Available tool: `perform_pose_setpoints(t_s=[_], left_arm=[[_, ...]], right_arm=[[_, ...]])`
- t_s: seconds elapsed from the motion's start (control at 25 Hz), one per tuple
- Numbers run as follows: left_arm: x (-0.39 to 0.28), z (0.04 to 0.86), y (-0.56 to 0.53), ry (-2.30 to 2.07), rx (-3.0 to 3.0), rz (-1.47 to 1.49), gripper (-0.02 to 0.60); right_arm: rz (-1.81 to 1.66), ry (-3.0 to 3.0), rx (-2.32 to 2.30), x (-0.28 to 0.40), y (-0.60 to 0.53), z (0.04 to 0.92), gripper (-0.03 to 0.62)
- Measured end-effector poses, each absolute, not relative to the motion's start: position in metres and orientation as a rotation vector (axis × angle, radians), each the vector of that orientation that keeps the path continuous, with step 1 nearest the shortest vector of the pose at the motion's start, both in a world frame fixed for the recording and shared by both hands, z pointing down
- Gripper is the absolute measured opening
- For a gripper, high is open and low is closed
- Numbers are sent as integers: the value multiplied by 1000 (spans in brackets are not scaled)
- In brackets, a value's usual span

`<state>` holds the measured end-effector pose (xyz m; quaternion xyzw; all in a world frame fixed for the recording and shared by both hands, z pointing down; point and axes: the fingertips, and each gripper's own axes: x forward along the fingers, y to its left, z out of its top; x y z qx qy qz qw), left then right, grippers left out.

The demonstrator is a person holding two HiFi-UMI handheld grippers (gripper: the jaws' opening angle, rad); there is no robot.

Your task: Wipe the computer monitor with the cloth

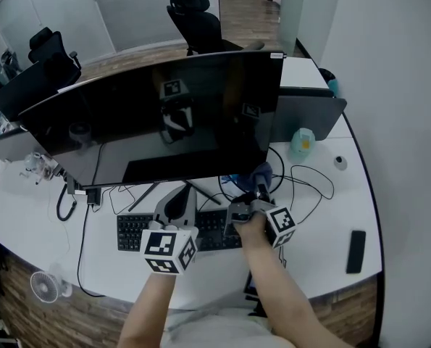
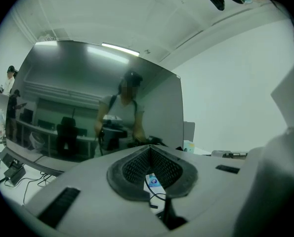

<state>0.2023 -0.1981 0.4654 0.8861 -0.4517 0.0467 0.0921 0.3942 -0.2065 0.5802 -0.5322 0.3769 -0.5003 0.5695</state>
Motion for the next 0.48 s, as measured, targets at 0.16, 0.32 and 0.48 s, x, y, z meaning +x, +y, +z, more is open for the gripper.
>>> perform_pose_setpoints(t_s=[0.16, 0.32, 0.48], left_arm=[[190, 465, -199, -1345, 2635, 151, 8], [178, 462, -200, -1350, 2643, 155, 8], [167, 460, -201, -1354, 2645, 154, 8]], right_arm=[[-1170, 869, -1248, 387, -207, 581, 127], [-1160, 854, -1256, 380, -207, 580, 126], [-1171, 872, -1249, 363, -210, 577, 126]])
